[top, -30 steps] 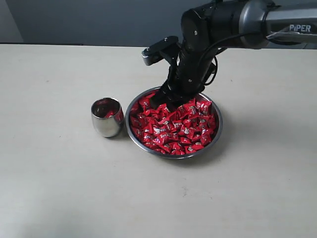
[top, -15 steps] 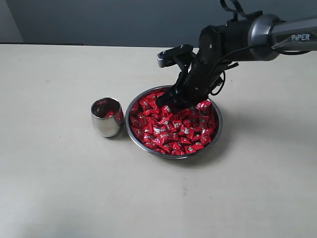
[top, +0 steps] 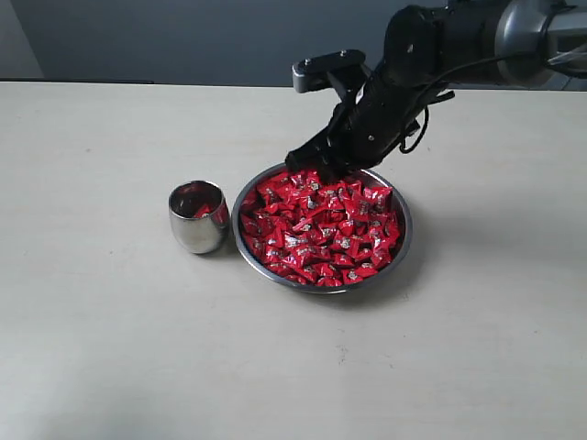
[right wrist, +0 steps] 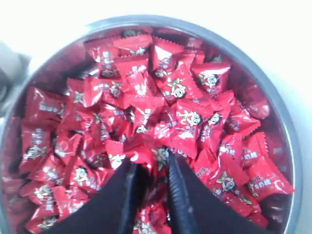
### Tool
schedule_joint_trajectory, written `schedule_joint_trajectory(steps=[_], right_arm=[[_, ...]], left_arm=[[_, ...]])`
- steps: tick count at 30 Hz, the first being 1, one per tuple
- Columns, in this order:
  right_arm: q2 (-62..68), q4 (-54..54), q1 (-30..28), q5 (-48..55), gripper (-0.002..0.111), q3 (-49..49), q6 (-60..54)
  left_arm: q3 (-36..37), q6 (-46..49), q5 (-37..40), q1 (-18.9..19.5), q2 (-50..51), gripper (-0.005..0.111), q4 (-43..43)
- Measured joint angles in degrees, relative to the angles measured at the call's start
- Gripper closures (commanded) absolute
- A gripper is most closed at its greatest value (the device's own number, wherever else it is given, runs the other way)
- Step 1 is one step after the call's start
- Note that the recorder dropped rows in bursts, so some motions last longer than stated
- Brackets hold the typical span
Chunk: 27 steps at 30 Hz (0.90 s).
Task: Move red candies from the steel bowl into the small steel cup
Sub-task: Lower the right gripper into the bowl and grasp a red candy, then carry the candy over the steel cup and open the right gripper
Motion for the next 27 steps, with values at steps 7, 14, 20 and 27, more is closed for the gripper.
schedule_joint_trajectory(steps=[7,14,20,27], right_arm=[[-2.88,9.82,5.62,-2.73,0.105,0.0,-8.41],[-0.57,18.7,12.22,-9.05,0.105,-1.53,-17.56],[5.4,19.49,12.68,-8.18,0.105,-7.57,-18.09],[10.8,19.48,12.68,-6.66,0.073,-12.46,-18.31]], left_arm=[[0.0,0.0,0.0,0.0,0.0,0.106,0.0],[0.0,0.0,0.0,0.0,0.0,0.106,0.0],[0.0,0.0,0.0,0.0,0.0,0.106,0.0],[0.0,0.0,0.0,0.0,0.0,0.106,0.0]])
